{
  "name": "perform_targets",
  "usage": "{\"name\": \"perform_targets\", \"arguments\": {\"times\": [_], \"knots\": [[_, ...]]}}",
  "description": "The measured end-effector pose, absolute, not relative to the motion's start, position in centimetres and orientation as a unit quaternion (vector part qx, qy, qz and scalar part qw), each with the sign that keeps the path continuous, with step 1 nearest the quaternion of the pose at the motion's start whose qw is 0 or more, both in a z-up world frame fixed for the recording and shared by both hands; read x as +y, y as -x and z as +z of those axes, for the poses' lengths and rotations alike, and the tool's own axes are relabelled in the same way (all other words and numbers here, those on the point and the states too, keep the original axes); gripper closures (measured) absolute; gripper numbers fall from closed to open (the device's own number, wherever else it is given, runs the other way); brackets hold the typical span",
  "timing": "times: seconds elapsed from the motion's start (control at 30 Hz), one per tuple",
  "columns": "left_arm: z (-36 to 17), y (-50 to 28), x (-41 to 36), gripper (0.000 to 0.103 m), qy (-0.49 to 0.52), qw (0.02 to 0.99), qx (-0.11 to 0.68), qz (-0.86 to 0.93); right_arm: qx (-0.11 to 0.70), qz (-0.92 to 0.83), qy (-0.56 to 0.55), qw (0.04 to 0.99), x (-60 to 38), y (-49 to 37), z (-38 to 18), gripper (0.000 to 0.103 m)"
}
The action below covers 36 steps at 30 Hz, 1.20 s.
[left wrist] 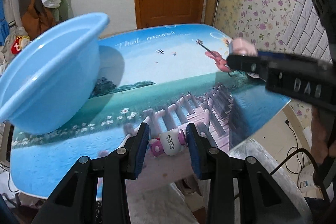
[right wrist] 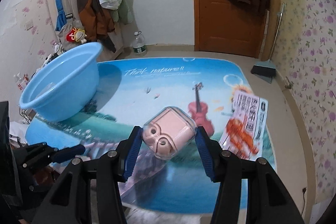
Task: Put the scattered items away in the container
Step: 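Lift and carry the doll head and pink bottle toward the blue basin with both grippers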
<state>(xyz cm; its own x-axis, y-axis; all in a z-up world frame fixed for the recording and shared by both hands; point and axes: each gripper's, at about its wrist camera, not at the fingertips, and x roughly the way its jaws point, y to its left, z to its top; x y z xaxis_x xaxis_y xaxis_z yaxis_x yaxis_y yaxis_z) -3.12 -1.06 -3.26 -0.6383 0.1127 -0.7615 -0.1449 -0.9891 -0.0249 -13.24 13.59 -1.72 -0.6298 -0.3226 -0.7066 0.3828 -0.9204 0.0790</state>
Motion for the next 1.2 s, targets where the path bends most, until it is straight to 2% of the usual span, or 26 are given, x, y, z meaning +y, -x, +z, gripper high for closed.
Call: {"name": "perform_targets", "arguments": {"times": [0.17,0.33,0.6,1.2], "knots": [[-2.7,1.8,-2.0,0.068,0.404,0.064,0.007,0.912,0.050,-0.909,-0.368,0.187,12.9,11.0,-1.7,0.049],[-2.7,1.1,-2.8,0.068,0.400,0.054,-0.001,0.915,0.018,-0.920,-0.355,0.167,13.5,9.5,-2.0,0.049],[-2.6,0.6,-3.7,0.068,0.388,0.044,-0.013,0.920,0.018,-0.932,-0.330,0.149,13.3,8.1,-1.9,0.049],[-2.5,-0.2,-3.2,0.068,0.373,0.040,-0.007,0.927,0.040,-0.932,-0.322,0.160,12.6,6.7,-3.7,0.049]]}}
